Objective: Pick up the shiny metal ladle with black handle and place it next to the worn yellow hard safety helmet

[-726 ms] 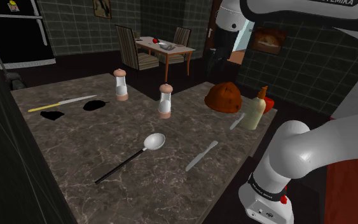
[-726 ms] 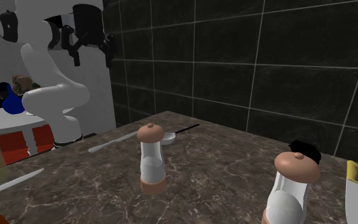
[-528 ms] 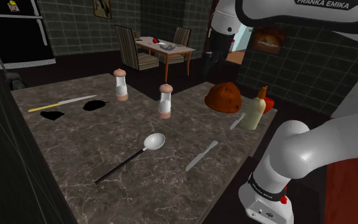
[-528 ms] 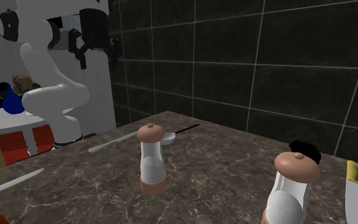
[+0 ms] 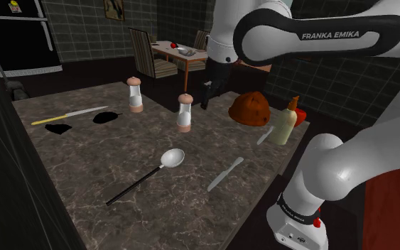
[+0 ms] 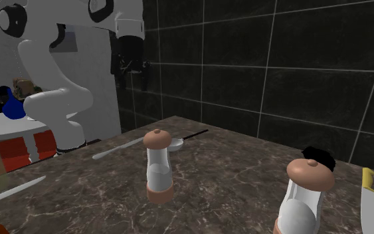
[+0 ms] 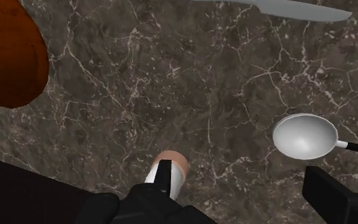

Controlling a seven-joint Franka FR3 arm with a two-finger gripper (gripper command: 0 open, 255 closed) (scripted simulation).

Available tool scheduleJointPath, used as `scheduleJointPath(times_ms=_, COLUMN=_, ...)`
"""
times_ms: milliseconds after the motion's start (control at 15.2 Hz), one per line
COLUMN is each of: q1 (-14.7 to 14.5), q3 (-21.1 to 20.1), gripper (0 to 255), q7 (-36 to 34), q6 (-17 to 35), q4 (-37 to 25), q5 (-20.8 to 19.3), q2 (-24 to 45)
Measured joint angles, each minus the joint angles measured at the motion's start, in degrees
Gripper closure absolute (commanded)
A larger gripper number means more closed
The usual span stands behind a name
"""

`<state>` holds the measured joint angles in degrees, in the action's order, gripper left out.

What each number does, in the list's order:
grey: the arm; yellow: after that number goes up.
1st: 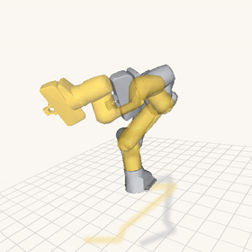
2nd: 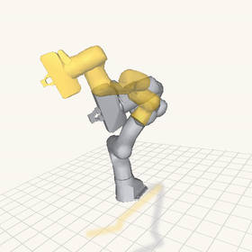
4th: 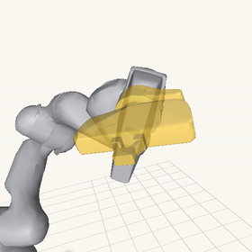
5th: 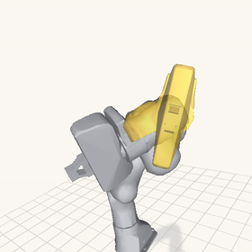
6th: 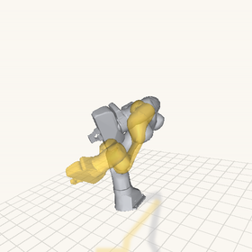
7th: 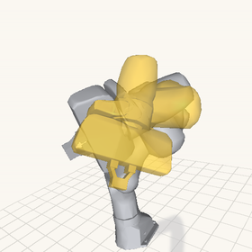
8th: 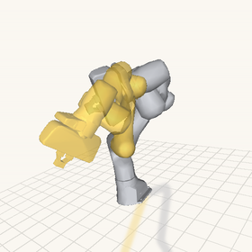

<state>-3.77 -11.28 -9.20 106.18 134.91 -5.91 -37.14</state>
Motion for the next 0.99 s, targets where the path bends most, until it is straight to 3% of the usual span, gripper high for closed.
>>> scheduleJointPath(times_ms=594, q1=-3.1, q3=-9.1, gripper=0, q7=-3.5, q6=11.9, q4=3.6, q5=-3.6, q2=9.7)
scheduleJointPath(times_ms=990, q1=-3.7, q3=-15.9, gripper=0, q7=-8.1, q6=18.2, q4=2.9, q5=-9.2, q2=19.0)
